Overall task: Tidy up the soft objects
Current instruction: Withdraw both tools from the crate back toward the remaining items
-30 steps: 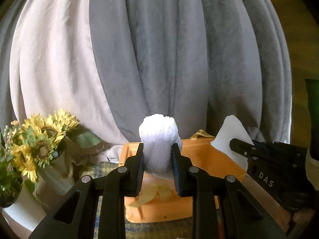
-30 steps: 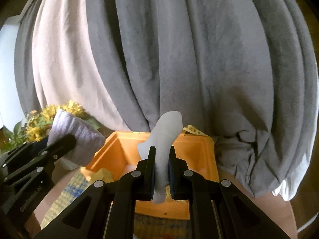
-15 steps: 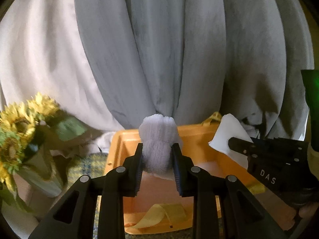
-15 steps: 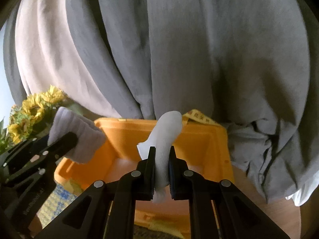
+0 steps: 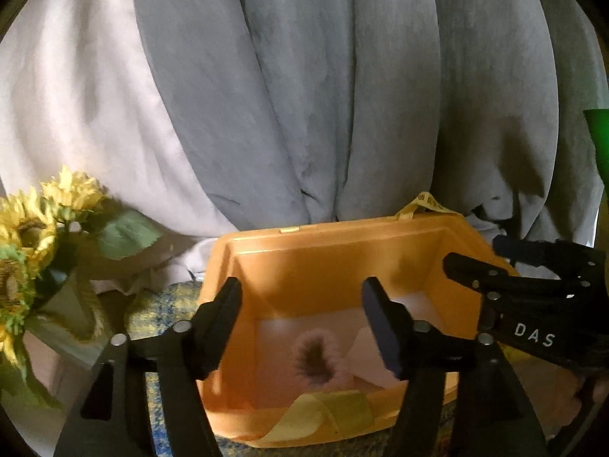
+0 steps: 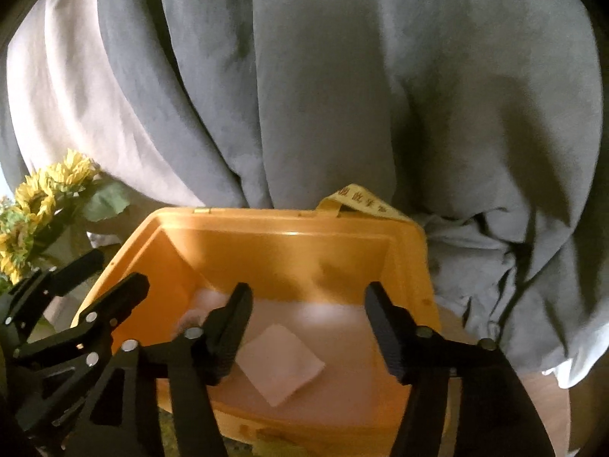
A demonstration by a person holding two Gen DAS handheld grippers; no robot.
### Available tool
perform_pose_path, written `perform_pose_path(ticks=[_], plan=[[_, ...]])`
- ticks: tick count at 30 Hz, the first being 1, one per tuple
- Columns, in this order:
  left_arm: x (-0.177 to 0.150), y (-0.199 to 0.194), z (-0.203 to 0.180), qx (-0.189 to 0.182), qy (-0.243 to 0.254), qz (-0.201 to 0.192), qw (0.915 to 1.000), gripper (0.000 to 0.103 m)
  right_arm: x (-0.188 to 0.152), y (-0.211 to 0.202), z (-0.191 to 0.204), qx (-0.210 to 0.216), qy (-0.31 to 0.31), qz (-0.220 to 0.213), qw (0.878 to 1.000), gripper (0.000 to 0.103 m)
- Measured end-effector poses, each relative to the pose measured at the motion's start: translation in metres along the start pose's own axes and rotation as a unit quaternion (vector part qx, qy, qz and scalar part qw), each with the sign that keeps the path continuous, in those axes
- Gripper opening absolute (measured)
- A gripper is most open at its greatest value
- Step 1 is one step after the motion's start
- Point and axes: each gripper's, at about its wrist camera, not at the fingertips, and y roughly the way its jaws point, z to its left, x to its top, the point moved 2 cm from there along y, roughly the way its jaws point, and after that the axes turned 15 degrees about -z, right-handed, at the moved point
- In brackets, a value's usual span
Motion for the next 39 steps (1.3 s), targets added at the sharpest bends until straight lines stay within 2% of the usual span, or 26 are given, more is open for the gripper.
perform_pose_path(ticks=[1,3,12,25,33,39], plan=[[0.002,-0.005,0.000,0.002,-0.002,-0.003,1.0000,0.071,0.002,-0.006,0.000,-0.007,-0.003,-0.008,1.000,0.067],[0.006,-0.016,0.002,0.008,-0.007,-0.008,0.9999,0.081,0.006,-0.016,-0.001,-0.016,-0.006,-0.021,1.000,0.069],[0.022,-0.072,-0.004,0.037,0.002,-0.048,0.9982,0.102,0.022,-0.076,-0.005,-0.039,-0.007,-0.076,0.996,0.082],[0.025,-0.149,-0.026,0.026,0.007,-0.072,0.9971,0.103,0.016,-0.163,-0.012,-0.073,-0.004,-0.121,0.990,0.085],[0.013,-0.190,-0.041,0.016,0.012,-0.073,0.9971,0.103,-0.001,-0.205,-0.016,-0.079,0.005,-0.125,0.989,0.085],[-0.004,-0.210,-0.047,0.026,0.012,-0.063,0.9976,0.103,-0.022,-0.232,-0.015,-0.089,-0.006,-0.126,0.988,0.085]])
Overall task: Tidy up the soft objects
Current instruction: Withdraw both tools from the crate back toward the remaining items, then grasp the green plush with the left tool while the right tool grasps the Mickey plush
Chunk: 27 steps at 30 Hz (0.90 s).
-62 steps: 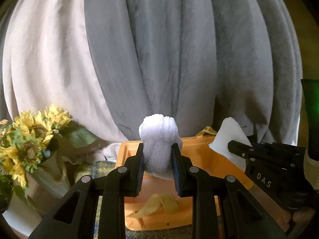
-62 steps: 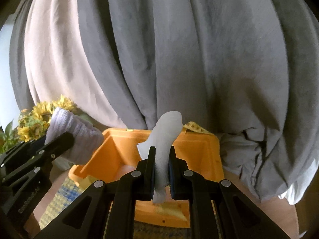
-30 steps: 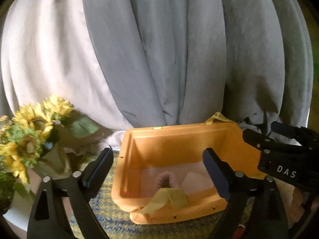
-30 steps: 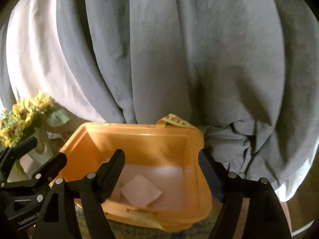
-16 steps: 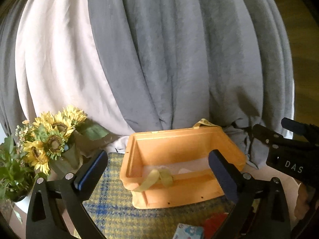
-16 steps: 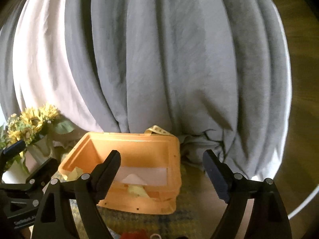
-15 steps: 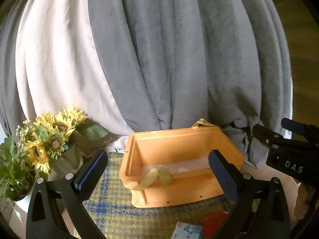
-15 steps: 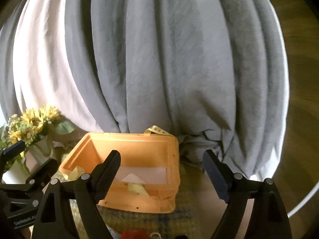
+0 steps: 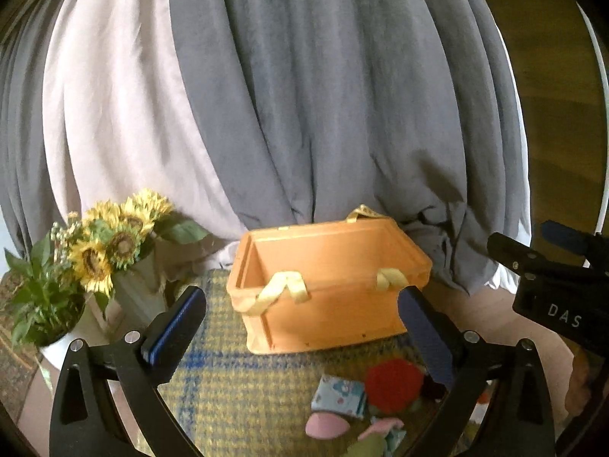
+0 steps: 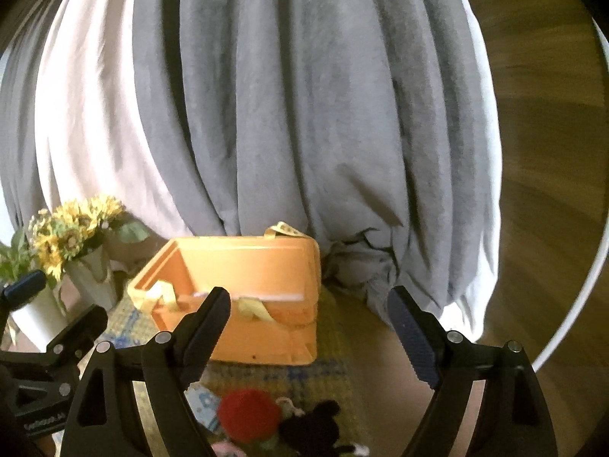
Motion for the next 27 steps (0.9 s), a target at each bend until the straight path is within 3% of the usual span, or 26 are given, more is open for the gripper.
perform_pose_path(ticks=[13,27], plan=[[-0.044,-0.031,-0.015,0.004,-0.007,0.037,0.9993,0.103,-0.038,-0.037,-0.008,0.008,-0.014,0.024,1.000,0.085],[-0.094,-0.038,-0.034,-0.009,-0.002,0.097,0.9953,0.103,-0.095,-0.041,-0.017,0.027,0.007,0.102,0.994,0.085]])
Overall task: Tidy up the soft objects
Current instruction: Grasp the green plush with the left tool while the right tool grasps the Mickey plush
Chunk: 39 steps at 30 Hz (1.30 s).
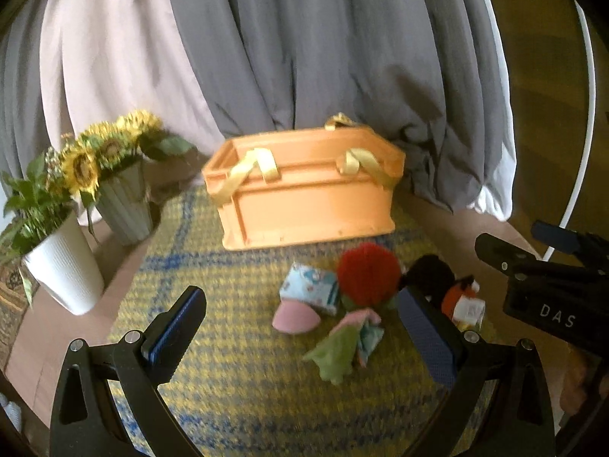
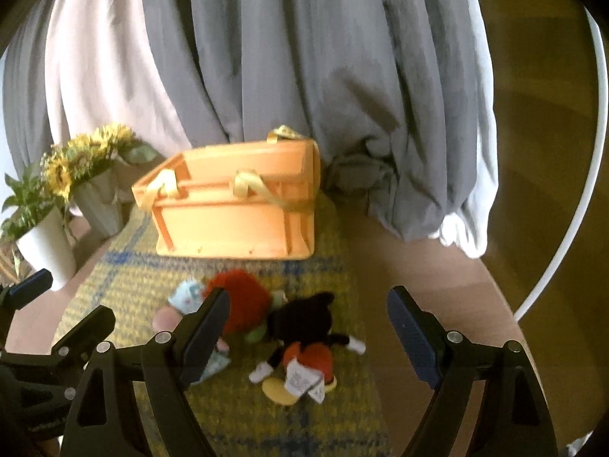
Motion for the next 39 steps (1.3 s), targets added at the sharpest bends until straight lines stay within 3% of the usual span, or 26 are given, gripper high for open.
perform_pose_path(ticks=[10,22,25,33,36,38,39], plan=[[-0.036,0.021,-0.006,-0.014,-0.007,0.050,0.9986,0.100,-0.036,0.017,-0.002,0.007,0.004,0.054,0.999,0.085],[-0.068,0.058,-0.007,-0.029,-0.038,0.106,0.9933,0.080,-0.062,0.046,-0.002,0.009,0.008,0.086,0.996,0.084],[-0.075,0.064,-0.009,-0.032,-0.044,0.117,0.9917,0.071,-0.067,0.053,-0.003,0.010,0.011,0.092,0.996,0.083],[-0.085,0.072,-0.009,-0.037,-0.058,0.131,0.9890,0.050,-0.077,0.067,-0.003,0.023,0.023,0.114,0.993,0.071],[-0.085,0.072,-0.008,-0.037,-0.058,0.128,0.9894,0.050,-0.080,0.070,-0.001,0.028,0.022,0.120,0.992,0.064],[-0.084,0.070,-0.008,-0.035,-0.054,0.125,0.9902,0.050,-0.082,0.071,0.000,0.034,0.023,0.124,0.991,0.051],[-0.084,0.069,-0.008,-0.032,-0.052,0.123,0.9905,0.050,-0.082,0.071,0.001,0.036,0.022,0.125,0.991,0.050]])
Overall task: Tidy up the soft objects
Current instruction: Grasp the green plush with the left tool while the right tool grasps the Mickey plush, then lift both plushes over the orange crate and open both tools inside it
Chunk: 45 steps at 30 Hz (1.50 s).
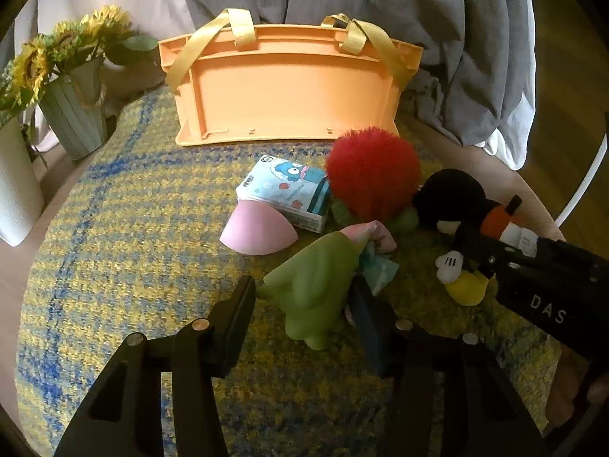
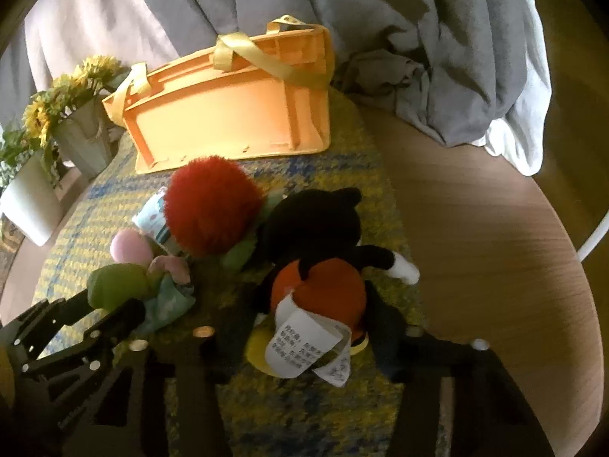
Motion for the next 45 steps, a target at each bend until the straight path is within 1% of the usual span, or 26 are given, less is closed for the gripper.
perform_pose_path(ticks=[2,7,15,19,28,45], plan=[[0.001,-0.004,0.001,0.005,0.000,-0.005,1.0000,0.050,0.001,-0.003,0.001,-0.001,-0.006,-0.005,1.000,0.042],[0.007,-0.016,0.001,0.010,0.003,-0.019,0.9998,0.050,0.003,-0.009,0.002,0.002,-0.006,-0.010,1.000,0.041],[0.022,-0.033,-0.002,0.006,-0.002,-0.044,0.9990,0.050,0.010,-0.027,0.001,0.000,0.002,-0.022,1.000,0.041],[0.032,-0.043,-0.002,0.006,0.000,-0.063,0.9980,0.050,0.018,-0.038,0.001,-0.004,0.003,-0.038,0.999,0.041],[0.049,-0.060,-0.003,0.001,-0.006,-0.089,0.9960,0.049,0.036,-0.063,0.005,-0.015,-0.002,-0.075,0.997,0.041],[0.092,-0.091,0.006,-0.010,-0.007,-0.150,0.9886,0.049,0.072,-0.093,0.022,0.004,0.001,-0.131,0.991,0.041]])
